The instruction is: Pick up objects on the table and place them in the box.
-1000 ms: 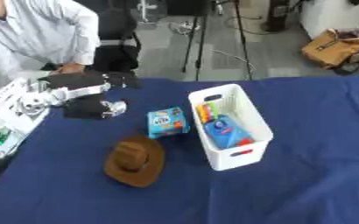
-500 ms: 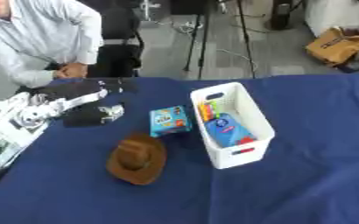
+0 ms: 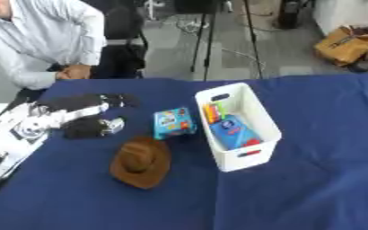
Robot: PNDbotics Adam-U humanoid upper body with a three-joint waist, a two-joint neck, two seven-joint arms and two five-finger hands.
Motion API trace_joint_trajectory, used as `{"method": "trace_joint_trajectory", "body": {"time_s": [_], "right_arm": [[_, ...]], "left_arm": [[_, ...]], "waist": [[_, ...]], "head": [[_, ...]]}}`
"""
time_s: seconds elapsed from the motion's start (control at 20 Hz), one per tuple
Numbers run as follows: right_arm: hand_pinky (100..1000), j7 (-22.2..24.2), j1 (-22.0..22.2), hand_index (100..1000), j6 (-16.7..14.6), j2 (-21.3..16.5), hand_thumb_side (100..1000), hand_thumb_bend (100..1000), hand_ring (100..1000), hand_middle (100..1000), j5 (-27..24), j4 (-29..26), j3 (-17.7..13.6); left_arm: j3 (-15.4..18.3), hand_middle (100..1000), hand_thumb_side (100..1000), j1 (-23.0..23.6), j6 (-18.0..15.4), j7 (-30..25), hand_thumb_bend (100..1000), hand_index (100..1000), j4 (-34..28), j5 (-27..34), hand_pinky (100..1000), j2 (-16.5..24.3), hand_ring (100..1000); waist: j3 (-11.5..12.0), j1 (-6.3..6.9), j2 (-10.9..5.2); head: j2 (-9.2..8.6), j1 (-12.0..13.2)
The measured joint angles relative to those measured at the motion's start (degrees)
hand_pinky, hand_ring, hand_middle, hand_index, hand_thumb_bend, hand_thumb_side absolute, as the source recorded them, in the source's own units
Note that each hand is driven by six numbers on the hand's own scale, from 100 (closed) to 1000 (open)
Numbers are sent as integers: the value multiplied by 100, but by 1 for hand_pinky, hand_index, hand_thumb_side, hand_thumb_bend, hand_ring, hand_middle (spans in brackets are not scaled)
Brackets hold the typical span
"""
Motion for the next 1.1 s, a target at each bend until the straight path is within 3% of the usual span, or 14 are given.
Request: {"method": "trace_joint_trajectory", "body": {"time_s": [0.25, 0.45, 0.65, 0.75, 0.8, 0.85, 0.9, 1.1], "right_arm": [[769, -3, -2, 710, 5, 1, 712, 100, 736, 709, -42, 0, 0], [765, -1, -8, 706, 17, 1, 703, 100, 734, 705, -82, 0, 0], [764, 0, -13, 703, 18, 2, 698, 100, 734, 704, -107, 0, -1], [764, 0, -14, 703, 18, 2, 699, 100, 734, 703, -125, 0, -2], [763, 0, -14, 701, 18, 3, 695, 100, 733, 701, -128, 0, -2], [763, 0, -15, 701, 18, 3, 695, 100, 733, 701, -130, 0, -2], [763, 0, -16, 698, 18, 4, 692, 100, 732, 699, -132, 0, -2], [762, 0, -33, 695, 19, 5, 687, 100, 732, 697, -153, 0, -2]], "left_arm": [[-18, 1000, 1000, 53, -57, -135, 343, 1000, 52, 117, 1000, 0, 1000], [-18, 1000, 1000, 56, -153, -273, 334, 1000, 81, 197, 1000, -1, 1000], [-18, 1000, 1000, 57, -232, -329, 380, 1000, 103, 241, 1000, -3, 1000], [-18, 1000, 1000, 59, -297, -315, 414, 1000, 103, 226, 1000, -6, 1000], [-19, 1000, 1000, 63, -332, -311, 492, 1000, 103, 210, 1000, -9, 1000], [-25, 1000, 1000, 71, -366, -319, 492, 1000, 104, 185, 1000, -11, 1000], [-42, 1000, 1000, 73, -398, -343, 575, 1000, 104, 167, 1000, -13, 1000], [-95, 1000, 1000, 84, -499, -568, 602, 1000, 165, 97, 1000, -60, 1000]], "waist": [[-1, -6, 0], [-5, -28, 0], [-8, -37, 0], [-12, -38, 0], [-15, -39, 0], [-20, -39, 0], [-25, -40, 0], [-35, -42, 1]], "head": [[0, -2], [0, -2], [0, -1], [0, -1], [0, 0], [0, 2], [0, 7], [0, 21]]}}
